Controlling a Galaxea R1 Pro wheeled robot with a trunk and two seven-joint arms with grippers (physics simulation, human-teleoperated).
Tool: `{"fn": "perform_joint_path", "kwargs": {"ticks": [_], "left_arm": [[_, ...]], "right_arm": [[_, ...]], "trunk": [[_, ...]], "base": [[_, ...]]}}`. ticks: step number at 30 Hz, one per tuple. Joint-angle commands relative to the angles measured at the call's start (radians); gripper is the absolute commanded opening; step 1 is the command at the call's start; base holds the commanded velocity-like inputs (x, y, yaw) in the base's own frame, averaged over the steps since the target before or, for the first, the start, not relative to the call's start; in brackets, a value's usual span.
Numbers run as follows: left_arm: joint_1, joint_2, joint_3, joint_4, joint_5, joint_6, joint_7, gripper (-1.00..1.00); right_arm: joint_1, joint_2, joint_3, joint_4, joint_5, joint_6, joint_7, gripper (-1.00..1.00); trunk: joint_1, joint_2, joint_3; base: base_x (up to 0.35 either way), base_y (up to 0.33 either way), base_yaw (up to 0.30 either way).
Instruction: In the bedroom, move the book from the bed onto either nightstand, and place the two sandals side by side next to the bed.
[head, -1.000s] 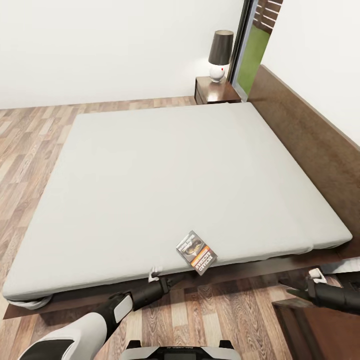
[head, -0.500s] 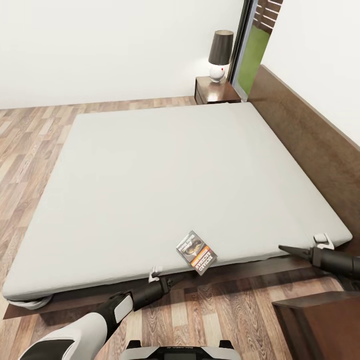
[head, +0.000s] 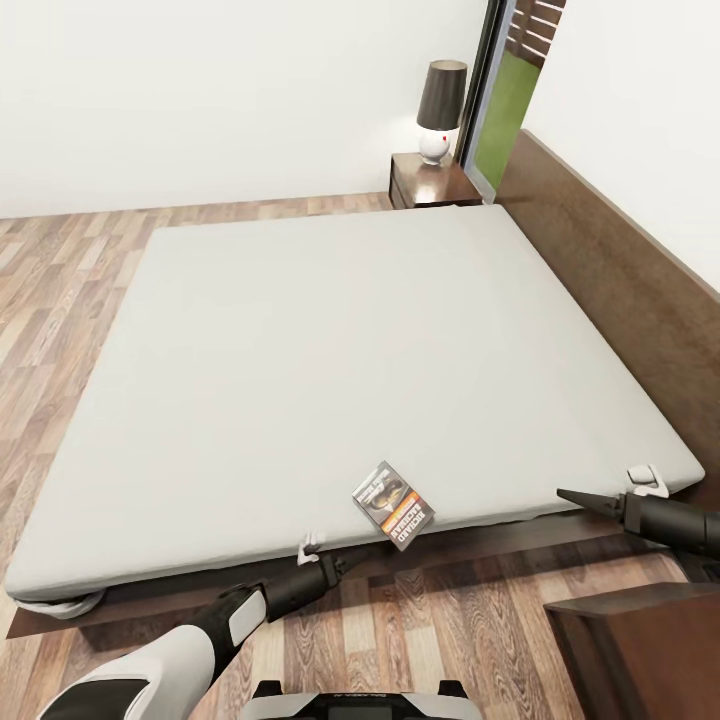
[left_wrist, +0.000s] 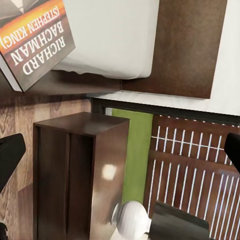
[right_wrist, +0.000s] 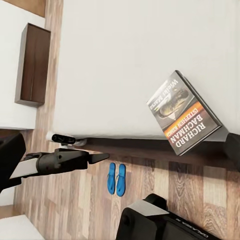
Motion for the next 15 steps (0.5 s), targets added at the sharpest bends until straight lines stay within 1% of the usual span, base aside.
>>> {"fn": "perform_joint_path", "kwargs": {"ticks": [1, 15], "left_arm": [[0.0, 0.0, 0.005, 0.0, 0.0, 0.01, -0.003, 1.0], [0.0, 0.0, 0.005, 0.0, 0.0, 0.01, -0.004, 1.0]], "right_arm": [[-0.001, 0.0, 0.0, 0.0, -0.002, 0.005, 0.001, 1.0], [-0.001, 0.0, 0.001, 0.0, -0.002, 0.005, 0.002, 1.0]], "trunk": [[0.0, -0.001, -0.001], [0.0, -0.001, -0.001]], "base": [[0.0, 0.0, 0.0], [0.0, 0.0, 0.0]]}}
